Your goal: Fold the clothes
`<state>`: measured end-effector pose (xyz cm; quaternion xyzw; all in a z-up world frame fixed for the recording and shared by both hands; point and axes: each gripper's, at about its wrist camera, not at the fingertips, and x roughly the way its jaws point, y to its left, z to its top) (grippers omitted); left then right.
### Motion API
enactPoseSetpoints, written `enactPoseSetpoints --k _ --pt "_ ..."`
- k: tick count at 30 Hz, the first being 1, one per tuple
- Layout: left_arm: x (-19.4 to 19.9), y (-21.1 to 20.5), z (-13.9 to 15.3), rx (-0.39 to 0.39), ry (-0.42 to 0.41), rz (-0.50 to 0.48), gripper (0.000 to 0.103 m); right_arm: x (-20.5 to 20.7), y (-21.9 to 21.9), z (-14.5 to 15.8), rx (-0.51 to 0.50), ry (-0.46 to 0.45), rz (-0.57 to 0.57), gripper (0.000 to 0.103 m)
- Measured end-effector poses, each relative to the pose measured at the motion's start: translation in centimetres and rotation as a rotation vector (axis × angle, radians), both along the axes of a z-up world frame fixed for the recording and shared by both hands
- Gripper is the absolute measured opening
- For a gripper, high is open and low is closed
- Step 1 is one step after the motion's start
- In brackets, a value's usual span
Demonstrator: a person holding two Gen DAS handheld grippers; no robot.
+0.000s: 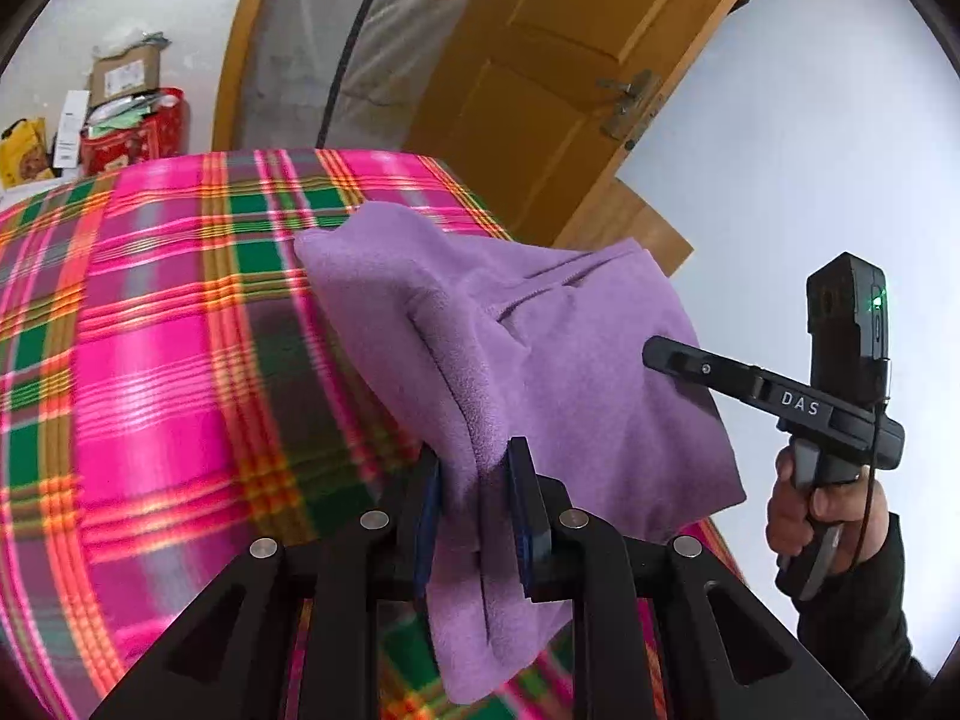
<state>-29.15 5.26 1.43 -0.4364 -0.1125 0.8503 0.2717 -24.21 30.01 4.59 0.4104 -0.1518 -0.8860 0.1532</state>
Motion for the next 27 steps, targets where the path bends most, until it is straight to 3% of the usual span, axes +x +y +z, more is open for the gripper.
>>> enactPoseSetpoints --k 6,12,19,21,24,27 --pt "-2.8 2.9 -2.1 -0.009 -0.05 -0.006 0.021 -3.3 3.5 -2.5 0.01 -0.072 -0.023 0.03" --pt "-2.9 2.0 -3.1 0.001 -0.057 0.018 0.021 -4.7 5.3 -5.8 -0.026 -0.109 -0.047 0.031" --pt "-2.4 2.1 -3.8 -0.053 -0.035 0.023 0.021 -5.3 4.6 -5.2 0.016 -0.085 -0.018 0.031" --pt "-2.4 1.3 -4.0 -0.03 -0.052 0.031 0.022 -4.9 4.6 -4.9 0.037 -0.08 -0.031 0.036" --pt "-1.0 0.5 -2.8 -0.035 0.007 0.04 0.02 -3.3 4.8 -4.0 0.084 -0.051 -0.067 0.036" --pt "0.1 0.7 -0.8 -0.037 0.092 0.022 0.021 -0.1 4.7 -1.3 0.161 0.061 -0.104 0.037"
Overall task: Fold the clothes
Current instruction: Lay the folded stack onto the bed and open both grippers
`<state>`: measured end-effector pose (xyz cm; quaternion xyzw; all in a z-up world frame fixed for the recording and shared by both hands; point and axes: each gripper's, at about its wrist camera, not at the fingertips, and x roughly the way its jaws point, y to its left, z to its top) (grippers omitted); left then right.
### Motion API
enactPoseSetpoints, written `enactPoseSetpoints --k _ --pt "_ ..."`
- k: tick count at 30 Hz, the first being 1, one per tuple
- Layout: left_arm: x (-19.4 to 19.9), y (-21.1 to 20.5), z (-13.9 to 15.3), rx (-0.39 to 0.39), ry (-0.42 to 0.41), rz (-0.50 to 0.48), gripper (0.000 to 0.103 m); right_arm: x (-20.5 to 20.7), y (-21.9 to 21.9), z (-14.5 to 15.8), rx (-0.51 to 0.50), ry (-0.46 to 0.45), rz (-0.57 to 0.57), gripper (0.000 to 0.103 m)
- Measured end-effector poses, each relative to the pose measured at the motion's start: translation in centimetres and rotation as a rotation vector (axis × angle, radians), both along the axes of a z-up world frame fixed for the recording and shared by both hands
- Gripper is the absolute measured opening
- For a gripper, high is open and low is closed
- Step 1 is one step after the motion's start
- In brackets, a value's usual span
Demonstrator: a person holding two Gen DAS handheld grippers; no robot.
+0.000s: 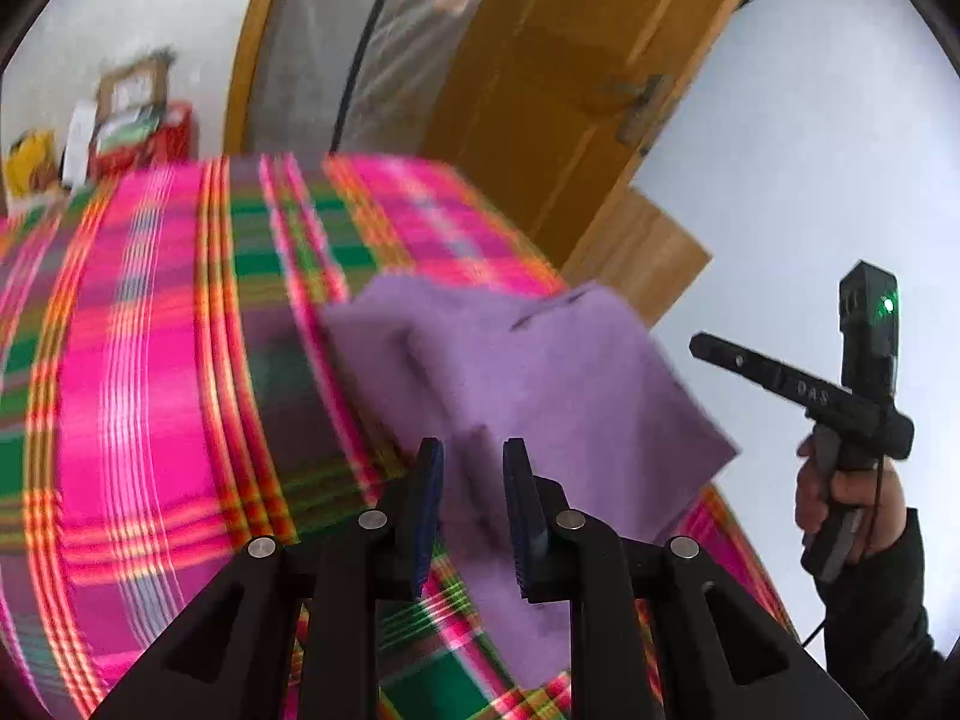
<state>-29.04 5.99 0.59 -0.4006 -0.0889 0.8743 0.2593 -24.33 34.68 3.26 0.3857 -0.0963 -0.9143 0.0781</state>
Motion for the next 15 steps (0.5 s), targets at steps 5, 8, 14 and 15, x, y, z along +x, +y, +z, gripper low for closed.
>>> enactPoseSetpoints --k 5,8,14,15 --pt "-1.5 3.3 0.7 -0.064 0.066 -0.053 0.023 3.9 -1.5 0.5 0.018 0.062 0.011 0.013" --pt "-3.9 4.5 -1.6 -0.109 -0.002 -0.043 0.023 4.5 -1.9 -1.5 0.011 0.013 0.017 0.012" --pt "-4.1 4.2 -2.5 -0.091 -0.041 -0.018 0.023 4.7 -1.4 -2.0 0.006 -0.003 -0.017 0.009" --pt "-3.5 4.1 -2.2 -0.084 -0.034 -0.021 0.023 4.7 -1.6 -1.3 0.017 0.02 -0.012 0.009"
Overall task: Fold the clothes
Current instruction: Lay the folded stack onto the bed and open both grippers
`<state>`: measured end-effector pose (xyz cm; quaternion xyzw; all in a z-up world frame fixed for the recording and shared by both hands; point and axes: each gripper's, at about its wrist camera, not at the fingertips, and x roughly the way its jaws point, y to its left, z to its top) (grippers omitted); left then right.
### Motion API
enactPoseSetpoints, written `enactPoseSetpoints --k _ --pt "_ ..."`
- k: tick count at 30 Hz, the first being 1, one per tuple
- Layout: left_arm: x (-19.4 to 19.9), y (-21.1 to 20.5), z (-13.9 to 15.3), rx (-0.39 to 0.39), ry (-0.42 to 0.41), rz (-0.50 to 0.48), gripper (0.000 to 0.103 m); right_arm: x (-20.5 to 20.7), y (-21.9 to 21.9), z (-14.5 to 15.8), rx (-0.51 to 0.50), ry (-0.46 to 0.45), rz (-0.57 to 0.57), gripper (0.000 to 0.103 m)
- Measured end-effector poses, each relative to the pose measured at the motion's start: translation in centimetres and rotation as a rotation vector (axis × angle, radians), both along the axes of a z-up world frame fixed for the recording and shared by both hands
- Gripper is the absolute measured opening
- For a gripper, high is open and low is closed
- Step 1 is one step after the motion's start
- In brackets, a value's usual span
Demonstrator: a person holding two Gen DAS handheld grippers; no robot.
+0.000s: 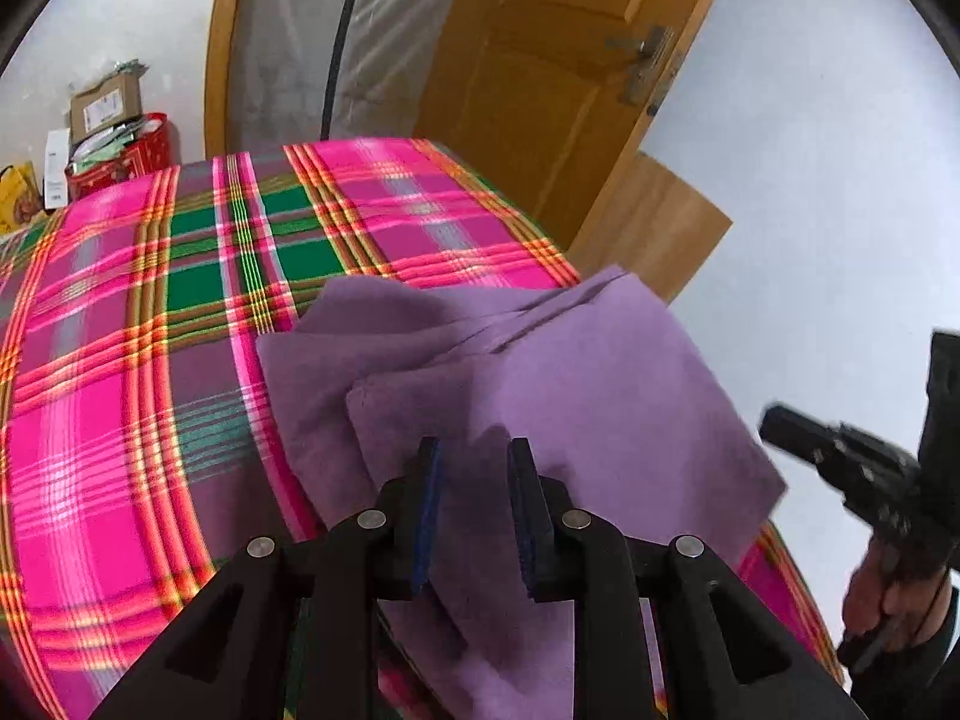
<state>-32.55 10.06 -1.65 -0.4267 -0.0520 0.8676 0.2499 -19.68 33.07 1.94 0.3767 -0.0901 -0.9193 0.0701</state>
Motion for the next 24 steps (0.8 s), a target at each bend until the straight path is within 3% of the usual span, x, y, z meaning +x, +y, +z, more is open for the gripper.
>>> enactPoseSetpoints --k 6,13,18,24 --pt "4.9 -0.7 0.3 0.02 0.036 -0.025 0.024 -4.3 -2.8 1.5 0.034 0.025 0.066 0.011" --pt "7.0 -0.2 -1.4 -0.054 0.072 -0.038 0.026 -9.6 -6.6 -1.9 0.043 -0.107 0.109 0.009" --pt "8.7 -1.0 -0.3 -0.077 0.063 -0.017 0.028 -5.6 -5.5 0.2 0.009 -0.058 0.074 0.008" --pt "12.2 -2.4 -0.5 -0.165 0.035 0.049 0.031 4.5 -3.4 1.5 0.025 0.003 -0.061 0.01"
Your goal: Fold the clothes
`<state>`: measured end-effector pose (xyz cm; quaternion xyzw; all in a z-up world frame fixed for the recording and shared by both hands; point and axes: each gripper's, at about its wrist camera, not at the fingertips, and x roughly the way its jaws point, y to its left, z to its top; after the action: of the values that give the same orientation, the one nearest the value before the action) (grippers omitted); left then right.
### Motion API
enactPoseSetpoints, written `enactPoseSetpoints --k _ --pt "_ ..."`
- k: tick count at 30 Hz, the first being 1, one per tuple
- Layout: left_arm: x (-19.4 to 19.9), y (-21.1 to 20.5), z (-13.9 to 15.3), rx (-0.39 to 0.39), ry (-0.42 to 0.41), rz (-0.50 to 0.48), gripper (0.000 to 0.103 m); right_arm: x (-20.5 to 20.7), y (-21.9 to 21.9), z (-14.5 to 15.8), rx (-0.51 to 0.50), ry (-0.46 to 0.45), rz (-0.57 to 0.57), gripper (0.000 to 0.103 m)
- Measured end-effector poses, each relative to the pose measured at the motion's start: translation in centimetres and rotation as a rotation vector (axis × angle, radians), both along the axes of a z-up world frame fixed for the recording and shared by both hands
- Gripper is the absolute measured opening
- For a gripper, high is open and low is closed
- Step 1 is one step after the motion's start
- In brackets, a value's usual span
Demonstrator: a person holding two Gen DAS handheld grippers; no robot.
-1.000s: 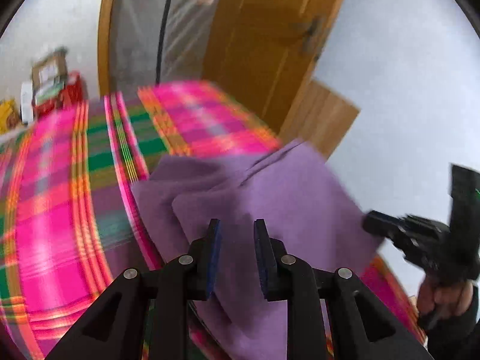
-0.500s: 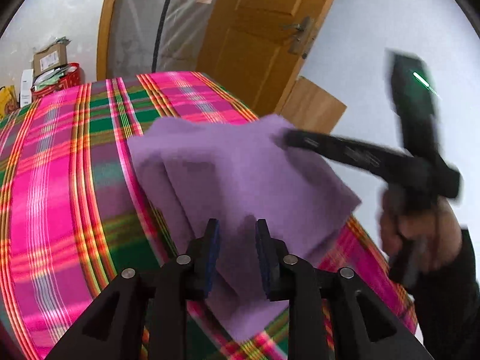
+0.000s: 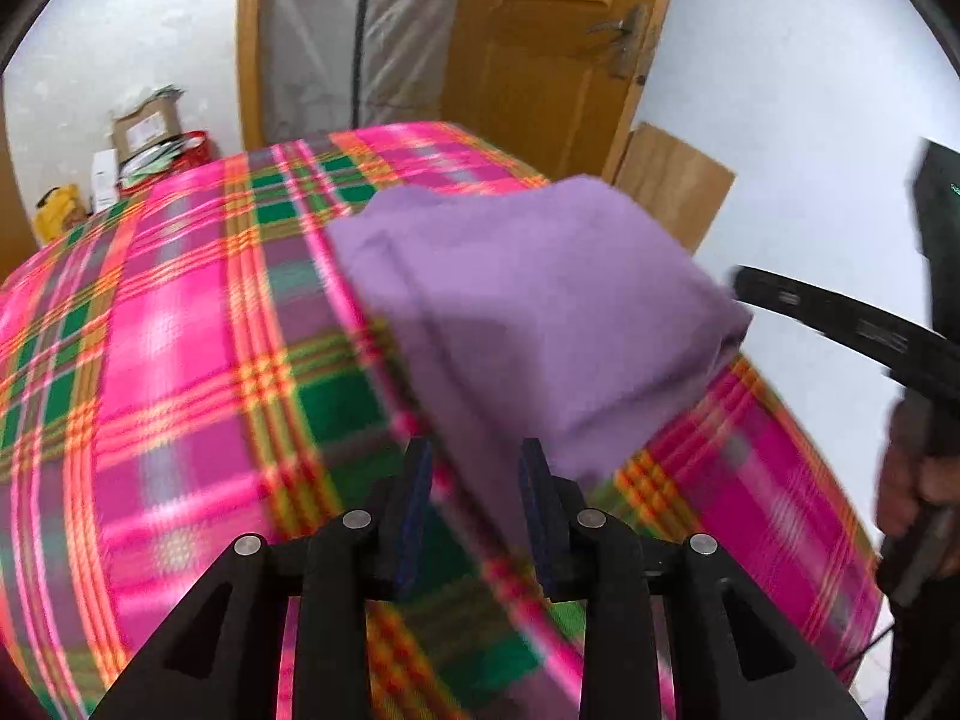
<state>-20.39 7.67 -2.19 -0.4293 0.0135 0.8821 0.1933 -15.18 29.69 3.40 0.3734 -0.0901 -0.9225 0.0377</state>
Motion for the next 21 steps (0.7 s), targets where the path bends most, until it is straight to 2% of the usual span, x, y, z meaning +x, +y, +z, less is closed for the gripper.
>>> enactPoseSetpoints --k 2,5,7,13,21 --pt "1.5 -0.6 0.0 -0.013 0.003 0.018 0.032 2.2 -0.1 0.0 -0.008 0.005 -0.026 0.012" --pt "3.7 -1.6 0.4 -0.027 0.033 0.059 0.041 5.9 -1.4 0.1 -0.005 0.023 -0.045 0.026" --pt "5.1 -2.4 0.7 -0.028 0.049 0.087 0.056 7.7 -2.0 0.2 0.012 0.028 -0.031 0.033" --pt "8.8 -3.7 2.0 -0.017 0.097 0.114 0.068 11.1 -4.6 0.1 0.047 0.018 -0.002 0.033" --pt "12.1 -4.1 2.8 -0.037 0.103 0.099 0.071 12.4 -5.9 0.3 0.058 -0.006 -0.015 0.033"
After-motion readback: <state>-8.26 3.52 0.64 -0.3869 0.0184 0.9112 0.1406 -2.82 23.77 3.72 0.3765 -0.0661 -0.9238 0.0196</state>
